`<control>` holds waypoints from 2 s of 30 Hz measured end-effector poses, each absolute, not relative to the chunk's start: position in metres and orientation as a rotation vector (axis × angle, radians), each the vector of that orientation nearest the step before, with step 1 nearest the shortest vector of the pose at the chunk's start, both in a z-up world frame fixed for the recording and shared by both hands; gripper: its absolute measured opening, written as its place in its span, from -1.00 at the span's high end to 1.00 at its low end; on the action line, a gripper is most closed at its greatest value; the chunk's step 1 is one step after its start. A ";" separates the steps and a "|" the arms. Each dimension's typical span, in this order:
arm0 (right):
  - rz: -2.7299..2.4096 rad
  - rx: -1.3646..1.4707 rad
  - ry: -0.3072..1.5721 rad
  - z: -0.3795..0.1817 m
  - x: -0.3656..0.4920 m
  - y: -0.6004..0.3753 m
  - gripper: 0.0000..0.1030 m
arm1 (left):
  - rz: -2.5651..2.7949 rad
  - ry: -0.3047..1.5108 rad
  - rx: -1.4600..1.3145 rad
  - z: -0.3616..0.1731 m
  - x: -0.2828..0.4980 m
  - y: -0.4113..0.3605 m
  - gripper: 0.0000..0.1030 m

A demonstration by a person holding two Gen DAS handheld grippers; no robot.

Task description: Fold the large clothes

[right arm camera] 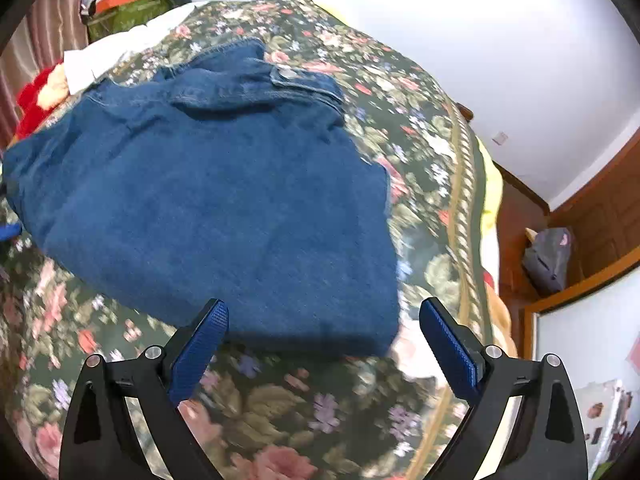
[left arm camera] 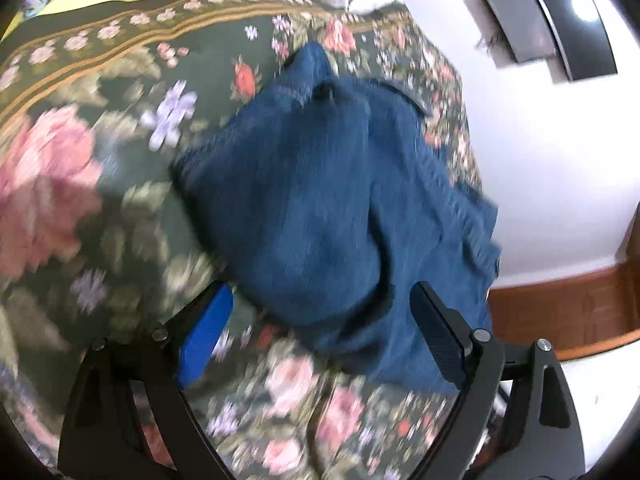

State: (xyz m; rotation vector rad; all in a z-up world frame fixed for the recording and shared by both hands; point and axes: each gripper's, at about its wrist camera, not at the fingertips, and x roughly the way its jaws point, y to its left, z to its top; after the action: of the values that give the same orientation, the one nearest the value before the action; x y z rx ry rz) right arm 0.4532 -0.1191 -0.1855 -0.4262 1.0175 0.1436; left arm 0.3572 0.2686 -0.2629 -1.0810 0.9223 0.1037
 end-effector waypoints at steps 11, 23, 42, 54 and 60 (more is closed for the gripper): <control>0.369 -0.258 0.996 -0.165 0.465 -0.059 -0.87 | 0.326 0.871 -0.968 -0.256 0.409 0.272 -0.63; 0.394 -0.474 1.036 -0.233 0.480 0.027 -0.90 | 0.334 0.778 -0.902 -0.225 0.396 0.286 0.37; 0.442 -0.380 0.976 -0.198 0.442 -0.009 -0.99 | 0.238 0.574 -0.566 -0.100 0.401 0.219 0.49; 0.189 -0.016 0.863 -0.121 0.433 -0.201 -0.99 | -0.014 0.522 -0.336 -0.029 0.453 0.057 0.51; 0.117 -0.006 0.831 -0.114 0.414 -0.249 -0.99 | -0.139 0.654 -0.151 -0.068 0.473 -0.050 0.52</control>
State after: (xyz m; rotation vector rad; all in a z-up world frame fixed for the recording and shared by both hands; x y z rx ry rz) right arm 0.4141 -0.2488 -0.1138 -0.0063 0.8314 0.1171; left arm 0.4728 -0.0503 -0.0676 -0.1505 0.6540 -0.1387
